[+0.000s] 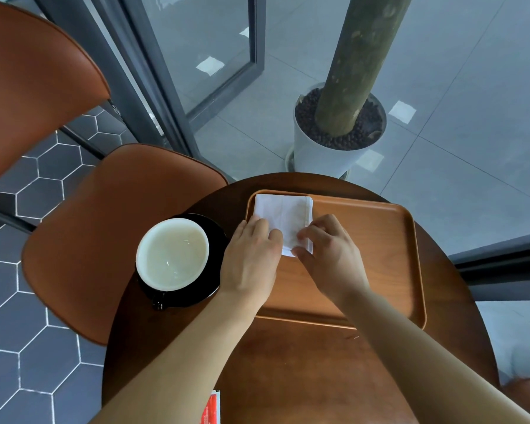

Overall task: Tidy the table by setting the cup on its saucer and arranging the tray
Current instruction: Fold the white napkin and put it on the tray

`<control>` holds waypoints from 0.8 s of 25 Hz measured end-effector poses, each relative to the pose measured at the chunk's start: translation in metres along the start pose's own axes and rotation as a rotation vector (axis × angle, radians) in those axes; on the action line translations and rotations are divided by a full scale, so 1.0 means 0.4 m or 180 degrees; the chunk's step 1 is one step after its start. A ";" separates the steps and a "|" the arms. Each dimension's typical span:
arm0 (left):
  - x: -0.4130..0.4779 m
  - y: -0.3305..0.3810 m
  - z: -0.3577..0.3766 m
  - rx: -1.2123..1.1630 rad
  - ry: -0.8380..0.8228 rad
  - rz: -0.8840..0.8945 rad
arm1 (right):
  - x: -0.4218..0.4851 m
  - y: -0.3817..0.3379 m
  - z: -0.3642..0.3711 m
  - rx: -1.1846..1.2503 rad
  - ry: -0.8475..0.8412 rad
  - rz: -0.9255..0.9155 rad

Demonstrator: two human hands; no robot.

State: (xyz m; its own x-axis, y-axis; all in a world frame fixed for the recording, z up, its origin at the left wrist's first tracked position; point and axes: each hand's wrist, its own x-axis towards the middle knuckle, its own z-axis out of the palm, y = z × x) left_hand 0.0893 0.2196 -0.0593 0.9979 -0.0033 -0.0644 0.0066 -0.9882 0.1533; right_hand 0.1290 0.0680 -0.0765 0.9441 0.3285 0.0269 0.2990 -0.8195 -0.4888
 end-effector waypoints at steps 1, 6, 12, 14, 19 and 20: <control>0.002 0.000 0.002 0.0003 -0.0019 0.0001 | 0.001 0.000 0.000 0.0009 0.0002 -0.0001; -0.002 0.000 -0.004 -0.0091 -0.0015 -0.0013 | 0.003 0.002 -0.005 -0.0010 -0.0029 -0.0027; -0.034 -0.005 -0.017 -0.0202 0.0088 0.0092 | -0.019 -0.017 -0.021 -0.0118 0.0107 0.0004; -0.053 -0.007 -0.026 -0.0191 0.0137 0.0103 | -0.039 -0.027 -0.027 -0.0152 0.0191 -0.0010; -0.127 -0.011 -0.056 -0.0275 0.0265 0.0185 | -0.111 -0.054 -0.048 -0.0212 0.0169 0.0020; -0.149 -0.014 -0.063 -0.0315 0.0303 0.0198 | -0.133 -0.061 -0.055 -0.0212 0.0164 0.0022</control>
State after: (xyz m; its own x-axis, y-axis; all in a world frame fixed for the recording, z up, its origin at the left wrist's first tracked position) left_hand 0.0313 0.2290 -0.0316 0.9981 -0.0449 0.0415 -0.0539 -0.9665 0.2509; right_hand 0.0746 0.0601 -0.0468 0.9516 0.2995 0.0693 0.2993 -0.8517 -0.4302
